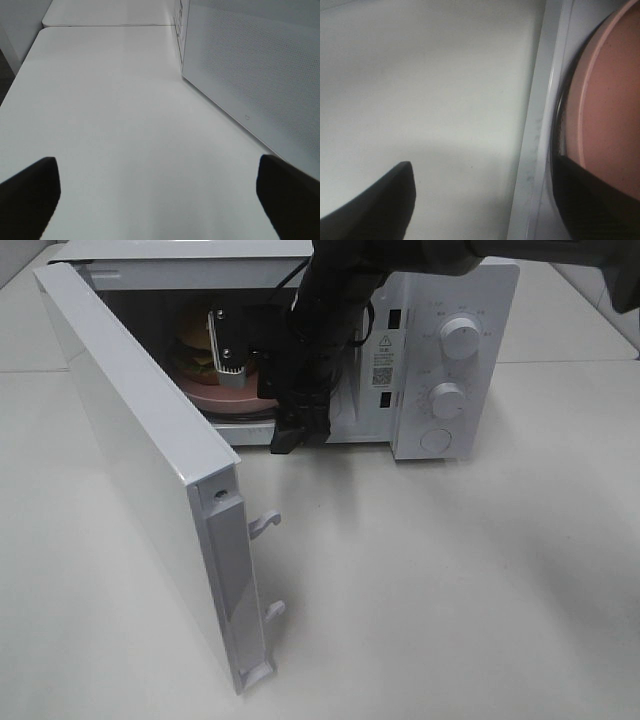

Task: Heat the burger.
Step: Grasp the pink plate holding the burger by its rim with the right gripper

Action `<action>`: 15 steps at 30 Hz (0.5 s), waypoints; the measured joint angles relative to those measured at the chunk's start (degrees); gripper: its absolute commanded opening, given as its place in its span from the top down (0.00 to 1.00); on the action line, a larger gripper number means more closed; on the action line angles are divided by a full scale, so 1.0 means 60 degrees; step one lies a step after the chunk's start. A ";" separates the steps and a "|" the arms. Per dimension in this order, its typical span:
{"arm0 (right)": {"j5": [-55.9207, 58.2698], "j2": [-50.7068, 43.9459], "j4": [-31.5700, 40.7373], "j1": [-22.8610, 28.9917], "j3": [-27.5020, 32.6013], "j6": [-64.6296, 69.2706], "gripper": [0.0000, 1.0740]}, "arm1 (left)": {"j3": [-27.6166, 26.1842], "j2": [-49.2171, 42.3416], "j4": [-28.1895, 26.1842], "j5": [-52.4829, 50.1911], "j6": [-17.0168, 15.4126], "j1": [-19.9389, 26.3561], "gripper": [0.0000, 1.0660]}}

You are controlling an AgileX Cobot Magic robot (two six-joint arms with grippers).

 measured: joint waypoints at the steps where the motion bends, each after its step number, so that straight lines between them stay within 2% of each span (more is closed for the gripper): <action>1: 0.0010 0.0095 0.0029 0.0048 -0.0124 0.0010 0.29 | 0.0000 0.0000 0.0000 0.0000 0.0000 0.0000 0.05; 15: 0.0134 0.0945 0.0181 0.0172 -0.1451 0.0554 0.29 | 0.0000 0.0000 0.0000 0.0000 0.0000 0.0000 0.05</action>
